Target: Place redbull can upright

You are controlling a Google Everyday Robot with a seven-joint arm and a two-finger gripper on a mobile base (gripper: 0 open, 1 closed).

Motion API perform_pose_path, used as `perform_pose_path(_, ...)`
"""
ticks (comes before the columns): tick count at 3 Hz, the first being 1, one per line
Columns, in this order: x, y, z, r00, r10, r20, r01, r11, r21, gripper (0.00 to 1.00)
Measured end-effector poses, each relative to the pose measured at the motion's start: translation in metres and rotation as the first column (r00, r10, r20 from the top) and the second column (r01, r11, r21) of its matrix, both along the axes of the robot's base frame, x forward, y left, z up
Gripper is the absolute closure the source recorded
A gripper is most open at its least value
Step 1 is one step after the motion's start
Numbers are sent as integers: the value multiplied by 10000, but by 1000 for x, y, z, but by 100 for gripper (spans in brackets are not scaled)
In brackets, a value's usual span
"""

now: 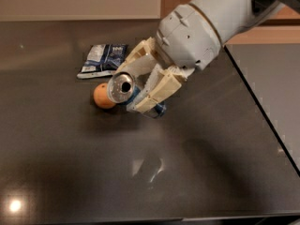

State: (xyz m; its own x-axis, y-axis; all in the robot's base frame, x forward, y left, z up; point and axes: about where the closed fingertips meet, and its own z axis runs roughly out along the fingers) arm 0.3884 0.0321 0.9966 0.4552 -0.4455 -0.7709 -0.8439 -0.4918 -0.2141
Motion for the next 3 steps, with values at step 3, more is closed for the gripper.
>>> perform_pose_path(3, 14, -38, 0, 9490, -1352, -2847, 2277, 9187, 3227, 100)
